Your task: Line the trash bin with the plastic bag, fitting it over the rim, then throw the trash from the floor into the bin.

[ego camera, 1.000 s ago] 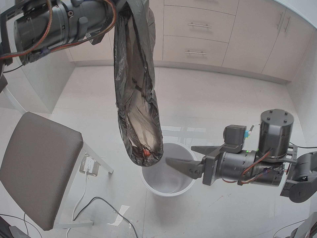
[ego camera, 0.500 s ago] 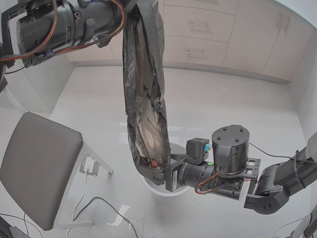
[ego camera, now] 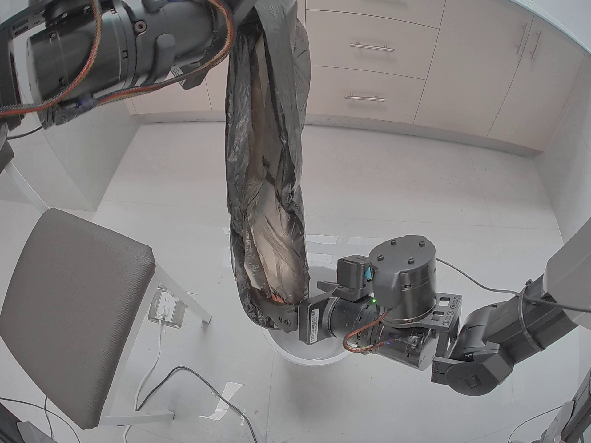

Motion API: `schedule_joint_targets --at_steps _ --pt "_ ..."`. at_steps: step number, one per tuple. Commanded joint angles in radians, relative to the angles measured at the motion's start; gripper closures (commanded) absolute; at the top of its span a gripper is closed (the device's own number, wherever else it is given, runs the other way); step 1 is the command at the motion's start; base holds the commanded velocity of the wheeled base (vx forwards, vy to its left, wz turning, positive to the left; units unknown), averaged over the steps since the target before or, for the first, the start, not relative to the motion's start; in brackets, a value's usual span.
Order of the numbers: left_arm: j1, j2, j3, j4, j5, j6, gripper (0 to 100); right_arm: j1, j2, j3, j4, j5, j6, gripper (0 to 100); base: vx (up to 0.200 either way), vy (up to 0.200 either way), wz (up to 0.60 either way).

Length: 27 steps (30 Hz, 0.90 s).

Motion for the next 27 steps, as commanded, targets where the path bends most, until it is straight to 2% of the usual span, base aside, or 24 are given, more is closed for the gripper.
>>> schedule_joint_targets --at_steps 1,9,12,22,23,27 --pt "0.000 -0.003 0.005 -0.001 0.000 0.000 100 0.003 0.023 -0.013 -0.002 -0.057 0.002 0 0.000 0.000 0.00" --pt "0.000 0.000 0.005 -0.002 0.000 0.000 100 0.007 0.110 -0.048 -0.107 -0.171 -0.012 0 0.000 0.000 0.00" --pt "0.000 0.000 0.004 -0.002 0.000 0.002 100 0.006 0.127 -0.060 -0.113 -0.179 -0.052 0 0.000 0.000 0.00" --pt "0.000 0.000 0.002 -0.001 -0.004 0.000 100 0.004 0.141 -0.062 -0.113 -0.188 -0.057 0 0.000 0.000 0.00" --pt "0.000 -0.002 0.002 -0.001 -0.004 0.000 100 0.004 0.141 -0.060 -0.113 -0.188 -0.057 100 0.000 0.000 0.00" --pt "0.000 -0.003 0.004 0.001 -0.004 0.000 100 0.006 0.138 -0.053 -0.113 -0.188 -0.060 100 0.000 0.000 0.00"
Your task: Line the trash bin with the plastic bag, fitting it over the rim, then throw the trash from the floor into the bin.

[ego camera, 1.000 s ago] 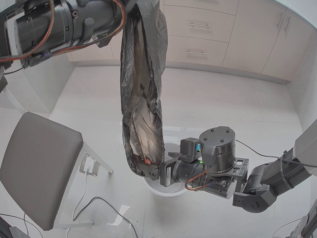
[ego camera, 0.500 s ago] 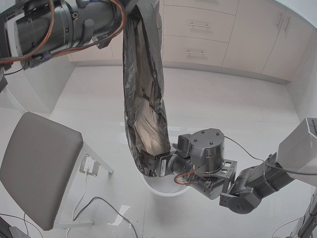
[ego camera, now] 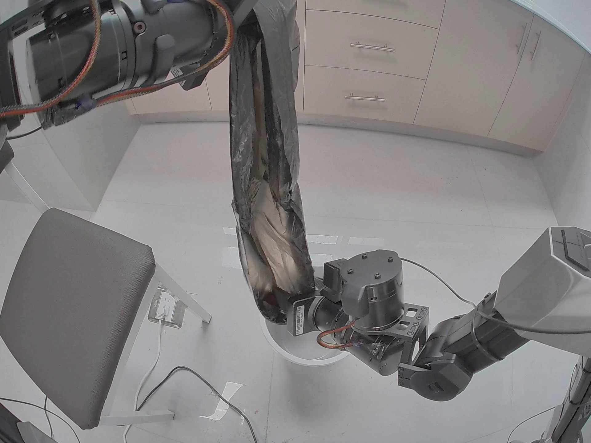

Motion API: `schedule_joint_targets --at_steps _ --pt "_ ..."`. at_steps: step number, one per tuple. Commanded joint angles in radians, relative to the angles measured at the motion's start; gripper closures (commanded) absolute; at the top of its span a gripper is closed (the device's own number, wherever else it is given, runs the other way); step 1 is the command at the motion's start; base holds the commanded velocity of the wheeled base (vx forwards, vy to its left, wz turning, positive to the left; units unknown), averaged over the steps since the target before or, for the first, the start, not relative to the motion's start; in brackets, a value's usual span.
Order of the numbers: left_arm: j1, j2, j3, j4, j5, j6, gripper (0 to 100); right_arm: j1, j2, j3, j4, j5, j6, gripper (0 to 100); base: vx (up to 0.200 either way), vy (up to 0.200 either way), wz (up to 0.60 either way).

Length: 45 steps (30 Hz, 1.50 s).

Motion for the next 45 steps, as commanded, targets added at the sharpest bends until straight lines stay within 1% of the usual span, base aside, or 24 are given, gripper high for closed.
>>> schedule_joint_targets --at_steps 1,5,7,9,11,14,15,17,18,21,22,23,25,27,28,29,31,33,34,36,40,41,42,45 --pt "0.001 -0.003 0.003 -0.002 0.000 -0.001 100 0.005 -0.004 0.014 0.000 0.000 -0.003 100 0.000 0.000 0.00" --pt "0.005 -0.007 0.015 -0.005 0.000 -0.007 100 0.006 -0.020 0.050 0.000 0.001 -0.018 100 0.000 0.000 0.00" --pt "0.006 -0.025 0.049 -0.011 -0.004 -0.005 100 -0.003 -0.046 0.115 0.001 0.001 -0.042 100 0.000 0.000 0.00" --pt "0.006 -0.028 0.060 -0.011 -0.006 -0.005 100 -0.006 -0.061 0.139 0.001 0.003 -0.043 100 0.000 0.000 0.00" --pt "0.015 -0.031 0.086 -0.011 -0.009 -0.004 100 -0.018 -0.115 0.225 0.012 0.017 -0.045 100 0.000 0.000 0.00" --pt "0.040 -0.025 0.120 -0.012 -0.010 -0.004 100 -0.029 -0.173 0.324 0.015 0.089 -0.049 100 0.000 0.000 0.00" --pt "0.046 -0.022 0.138 -0.014 -0.017 -0.007 100 -0.033 -0.204 0.368 0.020 0.138 -0.048 100 0.000 0.000 0.00" --pt "0.051 -0.022 0.159 -0.014 -0.027 -0.010 100 -0.046 -0.224 0.400 0.023 0.167 -0.048 100 0.000 0.000 0.00" --pt "0.055 -0.022 0.183 -0.020 -0.040 -0.010 100 -0.064 -0.236 0.420 0.027 0.185 -0.045 100 0.000 0.000 0.00" --pt "0.057 -0.019 0.218 -0.031 -0.046 -0.012 100 -0.092 -0.244 0.442 0.027 0.204 -0.040 100 0.000 0.000 0.00" --pt "0.058 -0.016 0.262 -0.043 -0.046 -0.013 100 -0.124 -0.253 0.465 0.027 0.247 -0.028 100 0.000 0.000 0.00" --pt "0.058 -0.010 0.288 -0.054 -0.046 -0.015 100 -0.136 -0.260 0.480 0.027 0.277 -0.009 100 0.000 0.000 0.00" --pt "0.057 -0.003 0.337 -0.081 -0.049 -0.030 100 -0.145 -0.282 0.505 0.029 0.330 0.040 100 0.000 0.000 0.00" --pt "0.057 0.004 0.380 -0.118 -0.061 -0.068 100 -0.147 -0.306 0.523 0.038 0.366 0.086 100 0.000 0.000 0.00" --pt "0.057 0.009 0.393 -0.131 -0.070 -0.082 100 -0.147 -0.316 0.526 0.052 0.379 0.097 100 0.000 0.000 0.00" --pt "0.057 0.010 0.411 -0.144 -0.087 -0.102 100 -0.147 -0.336 0.526 0.099 0.403 0.113 100 0.000 0.000 0.00" --pt "0.057 0.010 0.433 -0.151 -0.101 -0.110 100 -0.147 -0.374 0.518 0.193 0.449 0.133 100 0.000 0.000 0.00" --pt "0.057 0.010 0.436 -0.151 -0.099 -0.110 100 -0.147 -0.382 0.517 0.213 0.463 0.138 100 0.000 0.000 0.00" --pt "0.055 0.009 0.446 -0.149 -0.099 -0.111 100 -0.147 -0.437 0.497 0.330 0.550 0.173 100 0.000 0.000 0.00" --pt "0.054 0.004 0.454 -0.143 -0.102 -0.116 100 -0.145 -0.475 0.478 0.412 0.601 0.193 100 0.000 0.000 0.00" --pt "0.051 -0.003 0.488 -0.147 -0.101 -0.116 100 -0.141 -0.512 0.445 0.532 0.632 0.201 100 0.000 0.000 0.00" --pt "0.051 -0.003 0.489 -0.146 -0.101 -0.116 100 -0.141 -0.512 0.443 0.535 0.632 0.201 100 0.000 0.000 0.00" --pt "0.049 -0.005 0.505 -0.143 -0.101 -0.116 100 -0.139 -0.517 0.434 0.569 0.653 0.201 100 0.000 0.000 0.00" --pt "0.041 -0.017 0.532 -0.141 -0.101 -0.116 100 -0.132 -0.515 0.428 0.578 0.678 0.201 100 0.000 0.000 0.00"
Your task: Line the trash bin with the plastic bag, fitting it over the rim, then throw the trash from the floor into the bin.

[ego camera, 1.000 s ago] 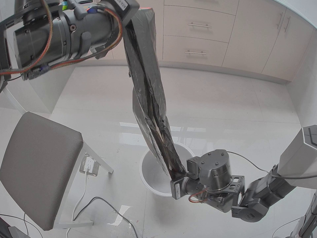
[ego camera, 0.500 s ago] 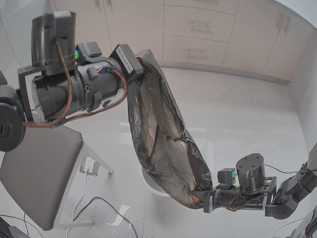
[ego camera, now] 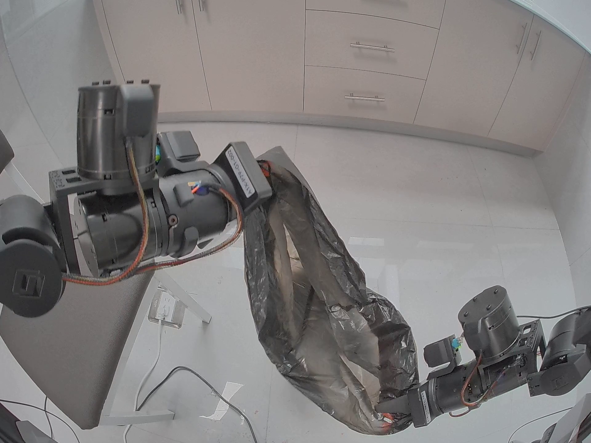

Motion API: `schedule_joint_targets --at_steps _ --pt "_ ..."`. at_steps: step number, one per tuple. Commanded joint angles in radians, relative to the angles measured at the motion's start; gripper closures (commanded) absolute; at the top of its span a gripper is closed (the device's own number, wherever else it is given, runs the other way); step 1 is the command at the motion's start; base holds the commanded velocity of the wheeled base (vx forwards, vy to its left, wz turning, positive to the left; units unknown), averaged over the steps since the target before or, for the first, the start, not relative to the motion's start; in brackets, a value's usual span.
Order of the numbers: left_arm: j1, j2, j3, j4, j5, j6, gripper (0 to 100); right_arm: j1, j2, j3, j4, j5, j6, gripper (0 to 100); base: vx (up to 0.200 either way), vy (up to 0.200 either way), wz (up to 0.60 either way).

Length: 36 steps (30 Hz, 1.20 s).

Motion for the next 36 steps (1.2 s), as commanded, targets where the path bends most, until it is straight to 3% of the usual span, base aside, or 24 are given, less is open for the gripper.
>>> schedule_joint_targets --at_steps 1,14,19,36 --pt "-0.012 -0.021 0.057 0.002 0.000 -0.002 100 0.011 -0.056 -0.031 0.017 0.029 0.007 100 0.000 0.000 0.00" --pt "-0.006 -0.102 0.123 0.010 0.006 0.001 100 0.094 -0.004 -0.078 0.017 0.035 0.005 100 0.000 0.000 0.00" --pt "0.018 -0.105 0.127 0.062 0.006 0.004 100 0.098 0.004 -0.092 0.016 0.115 0.007 100 0.000 0.000 0.00" --pt "0.023 -0.186 0.192 0.086 0.014 0.003 100 0.160 0.010 -0.157 0.016 0.112 0.007 100 0.000 0.000 0.00"
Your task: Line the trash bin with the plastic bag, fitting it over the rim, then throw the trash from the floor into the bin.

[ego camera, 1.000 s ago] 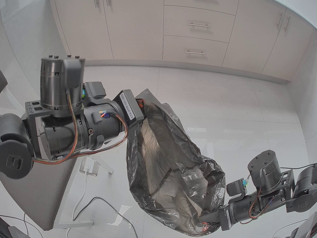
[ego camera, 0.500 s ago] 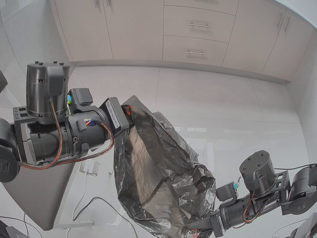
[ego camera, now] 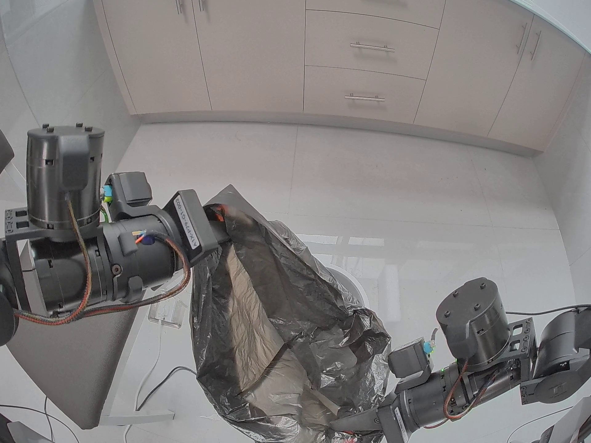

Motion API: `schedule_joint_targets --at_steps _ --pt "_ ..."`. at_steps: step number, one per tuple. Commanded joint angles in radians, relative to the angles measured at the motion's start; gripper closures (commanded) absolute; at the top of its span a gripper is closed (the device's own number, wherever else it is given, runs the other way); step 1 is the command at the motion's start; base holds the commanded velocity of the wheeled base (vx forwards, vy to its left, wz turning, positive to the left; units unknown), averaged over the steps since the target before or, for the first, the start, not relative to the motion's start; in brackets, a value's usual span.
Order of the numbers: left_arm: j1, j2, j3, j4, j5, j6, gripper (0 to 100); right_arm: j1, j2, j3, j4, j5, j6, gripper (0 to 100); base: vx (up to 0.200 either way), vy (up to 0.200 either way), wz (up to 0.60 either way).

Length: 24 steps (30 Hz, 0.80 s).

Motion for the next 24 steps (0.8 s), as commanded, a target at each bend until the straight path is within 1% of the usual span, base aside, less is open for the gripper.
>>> schedule_joint_targets --at_steps 1,9,12,24 --pt "0.001 -0.026 0.019 -0.001 0.001 -0.001 100 0.010 0.014 -0.023 0.002 -0.001 0.000 100 0.000 0.000 0.00" --pt "0.021 -0.022 0.039 -0.008 -0.003 0.001 100 0.014 0.035 -0.030 -0.009 -0.006 0.000 100 0.000 0.000 0.00" --pt "0.040 0.000 0.037 -0.011 -0.011 0.004 100 -0.020 0.055 -0.041 -0.009 -0.006 0.000 100 0.000 0.000 0.00" --pt "0.052 0.079 0.014 -0.016 -0.011 0.009 100 -0.074 0.124 -0.081 -0.014 -0.006 -0.009 100 0.000 0.000 0.00"
